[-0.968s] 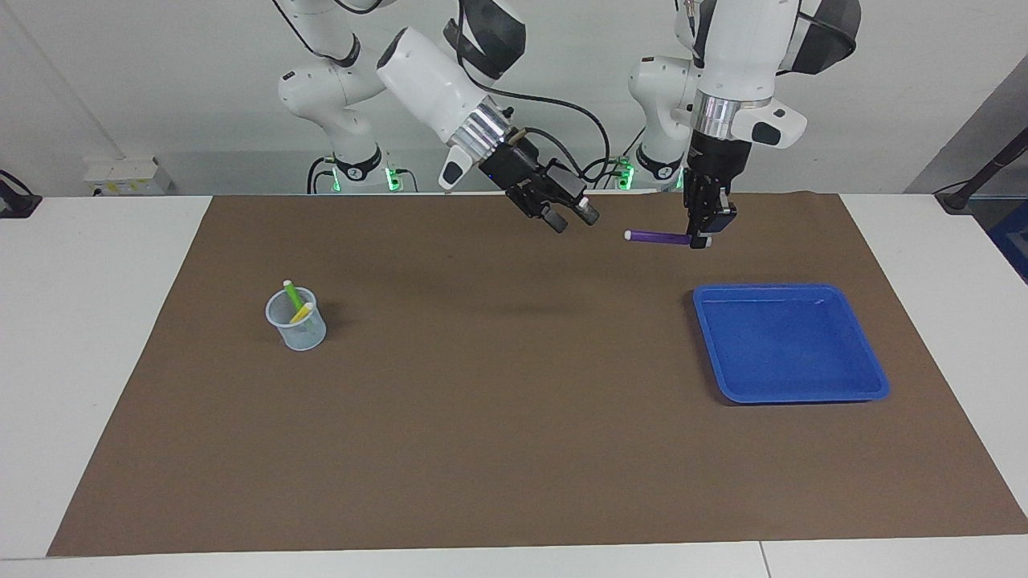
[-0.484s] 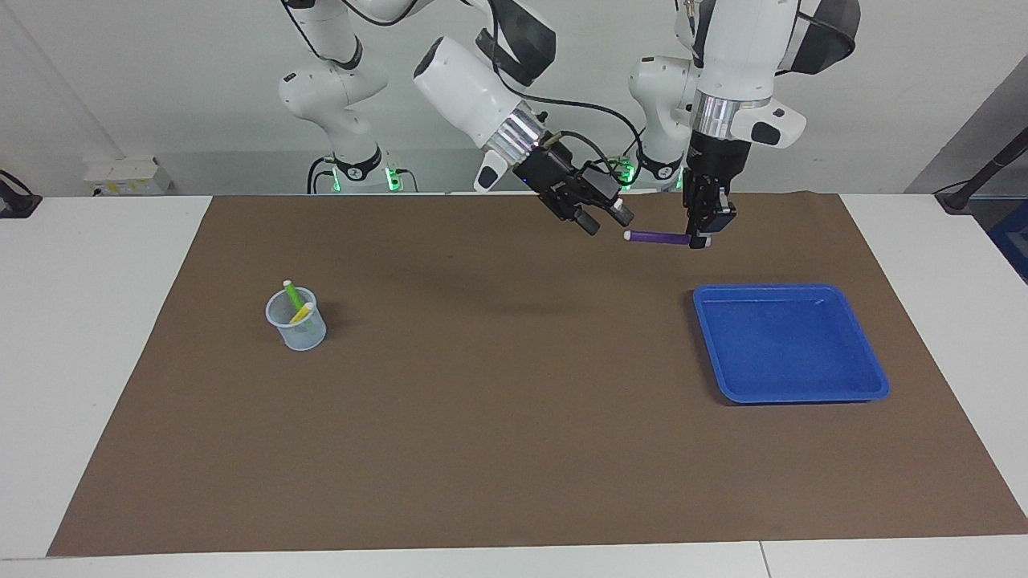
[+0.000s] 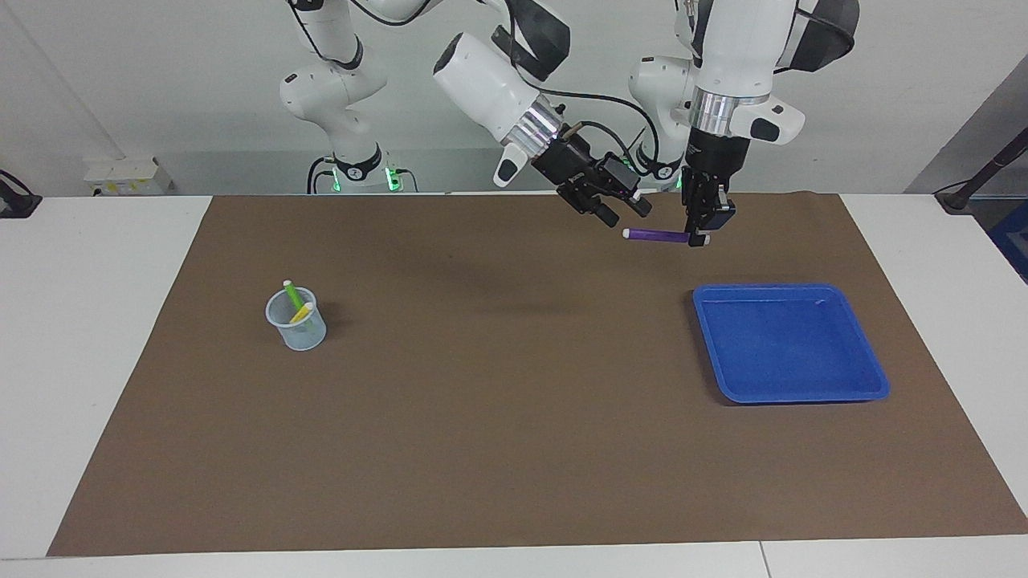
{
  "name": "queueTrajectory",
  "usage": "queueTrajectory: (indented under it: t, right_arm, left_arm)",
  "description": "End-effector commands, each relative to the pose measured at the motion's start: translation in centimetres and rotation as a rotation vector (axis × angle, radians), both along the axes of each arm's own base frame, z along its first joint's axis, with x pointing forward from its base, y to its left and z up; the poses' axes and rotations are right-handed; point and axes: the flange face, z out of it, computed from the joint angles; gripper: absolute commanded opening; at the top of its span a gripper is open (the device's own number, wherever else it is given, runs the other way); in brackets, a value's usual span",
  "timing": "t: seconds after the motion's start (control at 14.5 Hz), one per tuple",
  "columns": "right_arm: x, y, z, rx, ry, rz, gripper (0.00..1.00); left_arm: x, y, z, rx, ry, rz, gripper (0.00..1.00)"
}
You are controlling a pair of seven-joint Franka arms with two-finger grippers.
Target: Transfer and insert pens with both arms
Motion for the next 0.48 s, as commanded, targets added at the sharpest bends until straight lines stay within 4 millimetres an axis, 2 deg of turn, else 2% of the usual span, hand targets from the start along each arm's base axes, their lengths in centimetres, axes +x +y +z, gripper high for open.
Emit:
queueTrajectory:
  t: [0.0,0.41]
  right_arm:
    - [0.9,0.4,0.2,0.026,-0.002,-0.022,0.81]
    - [2.7,-0.4,0.2,0.024,-0.021,-0.039,0.76]
  left_arm:
    - [-1.1,0.1,0.2,0.018,-0.001,0.014,0.00]
    - [-1.1,0.1,0.2,0.018,0.000,0.014,0.00]
